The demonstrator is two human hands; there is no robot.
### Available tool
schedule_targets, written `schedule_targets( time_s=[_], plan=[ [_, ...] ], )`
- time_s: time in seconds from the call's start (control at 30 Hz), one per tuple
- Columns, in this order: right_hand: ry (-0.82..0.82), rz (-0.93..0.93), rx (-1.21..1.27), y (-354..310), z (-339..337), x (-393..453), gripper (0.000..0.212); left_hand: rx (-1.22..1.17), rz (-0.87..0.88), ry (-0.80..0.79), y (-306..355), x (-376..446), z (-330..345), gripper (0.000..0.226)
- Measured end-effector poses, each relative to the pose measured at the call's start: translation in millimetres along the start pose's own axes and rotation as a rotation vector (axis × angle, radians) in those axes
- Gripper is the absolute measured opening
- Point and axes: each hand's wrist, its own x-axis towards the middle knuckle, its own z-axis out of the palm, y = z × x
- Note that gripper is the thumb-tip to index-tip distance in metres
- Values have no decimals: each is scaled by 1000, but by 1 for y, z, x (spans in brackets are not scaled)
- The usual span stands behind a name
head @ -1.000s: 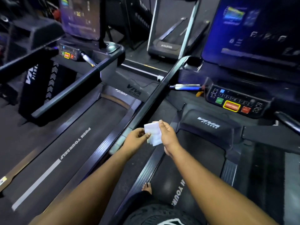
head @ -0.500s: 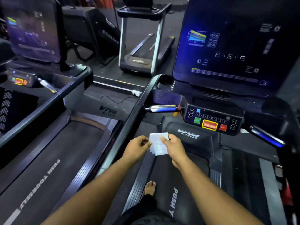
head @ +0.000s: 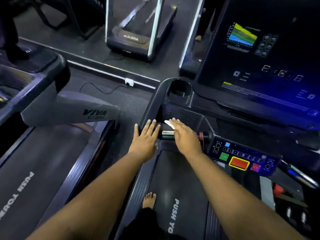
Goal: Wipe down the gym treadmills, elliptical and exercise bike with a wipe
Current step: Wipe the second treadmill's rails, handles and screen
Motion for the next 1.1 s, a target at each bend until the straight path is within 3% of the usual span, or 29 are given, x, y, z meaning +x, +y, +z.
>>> schedule_targets(
  time_s=[0.17, 0.27, 0.4, 0.47, 0.6, 0.73, 0.93, 1.1],
  plan=[
    [-257, -146, -467, 16, 42, 0, 50, 70, 53, 21, -6, 16, 12, 85],
    [-170, -235, -495, 22, 52, -21, 58, 51, 70, 10, -8, 16, 11, 85],
    [-92, -252, -551, 22, 52, 1, 31, 57, 53, 0, -5, 16, 7, 80],
    [-170, -182, -610, 13, 48, 24, 28, 76, 37, -4, -4, 17, 6, 79],
    [-243, -164, -644, 11, 49, 17, 47, 55, 34, -12, -4, 17, 5, 79],
    [-204, -165, -688, 27, 49, -16, 74, 65, 39, -5, -5, 18, 6, 85],
    [-354, -82, -709, 7, 41, 35, 56, 76, 46, -3, -5, 18, 6, 86],
    [-207, -176, -718, 33, 42, -15, 93, 68, 48, -6, -5, 18, 6, 86]
  ],
)
